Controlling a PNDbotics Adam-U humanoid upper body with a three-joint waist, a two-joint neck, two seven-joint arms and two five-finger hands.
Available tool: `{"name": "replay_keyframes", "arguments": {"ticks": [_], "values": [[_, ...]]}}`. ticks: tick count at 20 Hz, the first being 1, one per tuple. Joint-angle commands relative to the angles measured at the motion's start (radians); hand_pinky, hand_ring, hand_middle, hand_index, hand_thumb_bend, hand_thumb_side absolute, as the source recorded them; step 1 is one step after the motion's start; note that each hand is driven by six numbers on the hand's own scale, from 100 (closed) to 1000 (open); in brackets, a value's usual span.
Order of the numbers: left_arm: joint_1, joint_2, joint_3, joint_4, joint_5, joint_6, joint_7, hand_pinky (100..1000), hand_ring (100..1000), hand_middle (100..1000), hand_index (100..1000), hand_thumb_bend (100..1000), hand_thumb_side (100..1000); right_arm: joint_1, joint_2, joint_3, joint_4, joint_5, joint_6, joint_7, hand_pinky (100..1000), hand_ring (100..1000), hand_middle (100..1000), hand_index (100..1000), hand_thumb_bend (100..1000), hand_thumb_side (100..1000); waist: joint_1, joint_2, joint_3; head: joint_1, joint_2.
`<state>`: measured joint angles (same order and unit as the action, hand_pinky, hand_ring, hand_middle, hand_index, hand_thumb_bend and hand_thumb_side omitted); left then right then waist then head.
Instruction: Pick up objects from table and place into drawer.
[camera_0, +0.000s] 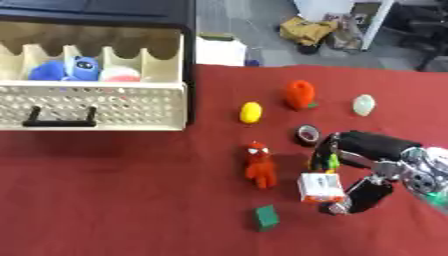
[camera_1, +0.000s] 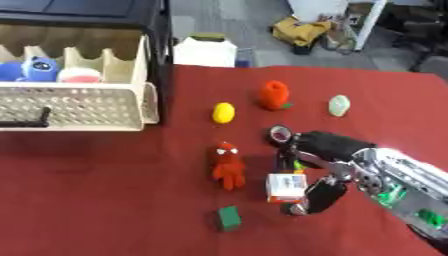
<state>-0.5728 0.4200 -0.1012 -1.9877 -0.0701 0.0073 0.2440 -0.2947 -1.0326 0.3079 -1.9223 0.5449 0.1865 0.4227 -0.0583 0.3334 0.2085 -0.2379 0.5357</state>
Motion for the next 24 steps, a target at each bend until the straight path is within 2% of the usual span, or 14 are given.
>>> {"name": "replay_keyframes", "arguments": {"ticks": [1,7,15,18,19,24], "values": [[-0.012,0.010,0.010,-0.012,0.000,-0.001,-0.006,466,306,363,783,100,1000,0.000,-0.023,-0.012,0.001,0.031,-0.006,-0.006,655,737,548,687,489,285,0.003,-0.016,-0.002,-0.001,0.004],[-0.012,0.010,0.011,-0.012,0.000,-0.001,-0.009,466,314,364,783,100,1000,0.010,-0.024,-0.012,0.003,0.049,-0.023,0.010,661,735,584,678,478,285,0.004,-0.017,-0.005,-0.002,0.008],[-0.010,0.011,0.012,-0.012,0.000,0.001,-0.014,464,315,366,783,100,1000,0.011,-0.032,-0.018,-0.012,0.057,-0.022,0.007,664,732,573,592,467,308,0.006,-0.025,-0.012,-0.005,0.020],[-0.009,0.010,0.012,-0.012,0.000,0.001,-0.017,463,315,366,782,100,1000,0.015,-0.036,-0.020,-0.014,0.063,-0.019,0.006,666,736,576,593,454,312,0.007,-0.028,-0.016,-0.004,0.022],[-0.008,0.010,0.013,-0.012,0.000,0.001,-0.017,463,315,366,782,100,1000,0.018,-0.036,-0.020,-0.013,0.066,-0.019,0.006,667,737,577,592,472,289,0.008,-0.029,-0.017,-0.005,0.023],[-0.007,0.010,0.014,-0.012,-0.001,0.000,-0.021,461,314,366,782,100,1000,0.032,-0.035,-0.021,-0.004,0.075,-0.022,0.004,664,734,565,602,438,306,0.011,-0.031,-0.021,-0.005,0.023]]}}
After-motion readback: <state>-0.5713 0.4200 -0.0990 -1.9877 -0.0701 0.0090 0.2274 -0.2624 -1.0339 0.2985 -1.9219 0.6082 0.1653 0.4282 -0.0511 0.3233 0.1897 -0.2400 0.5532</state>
